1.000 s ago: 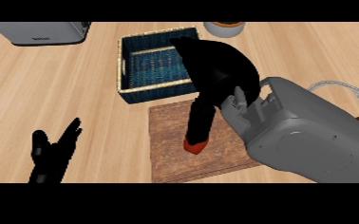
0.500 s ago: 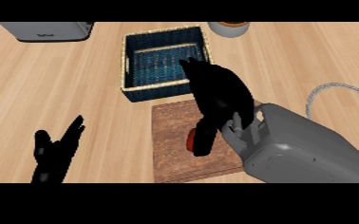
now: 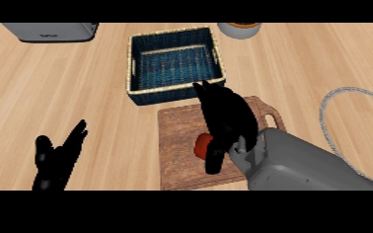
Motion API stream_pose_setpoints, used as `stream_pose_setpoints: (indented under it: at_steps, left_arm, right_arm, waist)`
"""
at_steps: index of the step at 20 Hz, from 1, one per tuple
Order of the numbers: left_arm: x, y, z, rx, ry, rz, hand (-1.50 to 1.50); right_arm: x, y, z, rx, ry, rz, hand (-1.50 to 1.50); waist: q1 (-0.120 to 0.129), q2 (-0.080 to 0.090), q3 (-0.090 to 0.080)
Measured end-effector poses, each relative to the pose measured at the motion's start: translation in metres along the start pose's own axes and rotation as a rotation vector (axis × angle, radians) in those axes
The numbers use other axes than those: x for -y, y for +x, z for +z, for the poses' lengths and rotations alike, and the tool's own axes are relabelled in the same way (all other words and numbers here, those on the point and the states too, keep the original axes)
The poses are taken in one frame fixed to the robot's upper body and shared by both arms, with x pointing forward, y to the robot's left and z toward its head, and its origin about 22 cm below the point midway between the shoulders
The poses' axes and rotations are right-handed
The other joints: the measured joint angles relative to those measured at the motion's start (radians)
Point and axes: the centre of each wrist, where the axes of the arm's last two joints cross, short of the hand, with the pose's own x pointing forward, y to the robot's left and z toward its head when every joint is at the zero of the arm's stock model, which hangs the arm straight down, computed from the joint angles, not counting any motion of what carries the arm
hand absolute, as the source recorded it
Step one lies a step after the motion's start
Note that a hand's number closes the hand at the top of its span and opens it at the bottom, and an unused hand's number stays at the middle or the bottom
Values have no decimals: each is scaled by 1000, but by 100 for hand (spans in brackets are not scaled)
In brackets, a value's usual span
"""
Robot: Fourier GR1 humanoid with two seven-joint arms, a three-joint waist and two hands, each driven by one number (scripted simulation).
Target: Pick the bell pepper from the cutting board and place it in the basket
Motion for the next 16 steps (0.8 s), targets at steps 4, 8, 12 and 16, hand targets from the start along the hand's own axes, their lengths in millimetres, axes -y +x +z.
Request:
stream_pose_setpoints:
  at_steps: [4, 8, 12, 16]
  left_arm:
    - [7, 2, -2, -6, -2, 5, 0]
    - [4, 4, -4, -17, -13, -2, 0]
    - [9, 2, -3, -5, -4, -14, 0]
    - [8, 2, -4, 1, -14, -8, 0]
  right_arm:
    - [-16, -1, -3, -11, 2, -6, -150]
    - [-29, -7, -6, -30, -13, -7, -150]
    - [-34, -10, -9, -45, -27, -13, -150]
    - [-46, -14, -18, -71, -33, -19, -150]
  waist:
    - [2, 1, 0]
    - [3, 1, 1]
    - [5, 1, 1]
    - [8, 2, 2]
